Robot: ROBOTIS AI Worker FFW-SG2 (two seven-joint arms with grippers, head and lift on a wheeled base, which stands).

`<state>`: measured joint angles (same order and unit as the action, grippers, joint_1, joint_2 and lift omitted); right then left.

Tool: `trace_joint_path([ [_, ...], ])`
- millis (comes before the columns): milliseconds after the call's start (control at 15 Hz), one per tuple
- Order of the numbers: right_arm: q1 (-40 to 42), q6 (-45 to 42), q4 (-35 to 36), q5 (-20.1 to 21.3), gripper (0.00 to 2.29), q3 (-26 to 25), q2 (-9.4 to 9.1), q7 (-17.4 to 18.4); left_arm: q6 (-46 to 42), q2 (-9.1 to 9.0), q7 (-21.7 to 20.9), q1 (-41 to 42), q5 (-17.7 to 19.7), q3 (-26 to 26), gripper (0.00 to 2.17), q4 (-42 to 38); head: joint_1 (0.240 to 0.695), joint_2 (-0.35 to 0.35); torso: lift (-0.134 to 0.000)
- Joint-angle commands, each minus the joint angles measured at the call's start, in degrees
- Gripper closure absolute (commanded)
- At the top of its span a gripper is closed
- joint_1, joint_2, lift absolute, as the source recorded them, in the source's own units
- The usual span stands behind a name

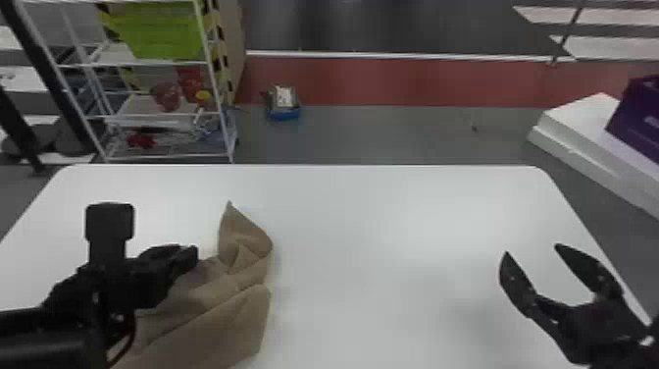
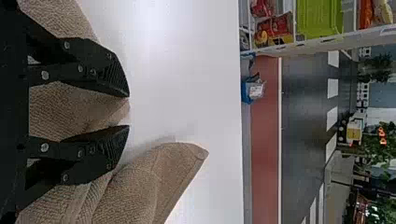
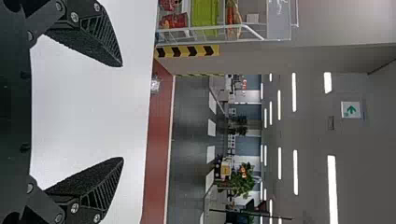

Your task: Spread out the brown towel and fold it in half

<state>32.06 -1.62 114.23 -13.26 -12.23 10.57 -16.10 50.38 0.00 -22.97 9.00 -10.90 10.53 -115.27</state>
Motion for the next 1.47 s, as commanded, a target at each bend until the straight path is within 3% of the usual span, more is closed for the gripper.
trace_joint_path([
  [0,-0.07,0.0,-0.06,-0.01,0.18,0.28,-0.2,0.01,0.91,-0.15,0.21,1.11,-0.43,-0.16,1.62,-2.33,0.695,-0.021,-0.124],
  [200,-0.07,-0.35,0.21,-0.27,0.18,0.36,-0.2,-0.08,1.26,-0.15,1.35,2.51,0.27,1.42,1.62,-5.06,0.695,-0.013,-0.124],
  [333,-0.07,-0.35,0.3,-0.36,0.17,0.45,-0.2,-0.34,0.38,-0.15,3.55,5.24,3.52,3.27,1.62,-10.33,0.695,0.001,-0.124],
  [467,-0.07,-0.35,0.38,-0.36,0.17,0.8,-0.2,-0.34,-3.48,-0.15,6.63,9.63,10.46,6.61,1.62,-18.06,0.695,0.018,-0.124],
  [600,-0.07,-0.53,0.3,-0.36,0.17,0.89,-0.2,-0.34,-8.23,-0.15,6.63,13.59,19.52,11.88,1.62,-25.62,0.695,0.045,-0.124],
  [733,-0.07,-0.53,0.3,-0.36,0.17,1.15,-0.2,-0.34,-5.95,-0.15,5.4,14.91,28.83,16.71,1.62,-30.81,0.695,0.056,-0.124],
  [800,-0.07,-0.7,0.38,-0.36,0.17,1.51,-0.2,-0.43,-4.01,-0.15,5.13,14.91,31.12,17.86,1.62,-32.21,0.695,0.058,-0.124],
  [1000,-0.16,-3.69,0.65,-0.45,0.17,3.97,-0.11,-4.38,-4.01,-0.15,5.13,15.61,31.47,17.77,1.62,-33.62,0.695,0.064,-0.124],
  [1133,-0.6,-4.22,0.91,0.61,0.17,6.16,0.15,-5.17,-4.54,-0.15,5.57,16.22,33.23,18.74,1.62,-34.32,0.695,0.098,-0.124],
  [1200,-0.86,-4.22,1.0,1.75,0.17,7.57,0.24,-6.05,-4.54,-0.15,5.75,16.4,35.42,20.93,1.62,-35.2,0.695,0.111,-0.124],
  [1400,-2.97,-4.22,-0.5,3.86,0.18,11.88,1.03,-10.1,-3.13,-0.15,5.4,16.4,47.99,30.25,1.62,-36.43,0.695,0.173,-0.124],
])
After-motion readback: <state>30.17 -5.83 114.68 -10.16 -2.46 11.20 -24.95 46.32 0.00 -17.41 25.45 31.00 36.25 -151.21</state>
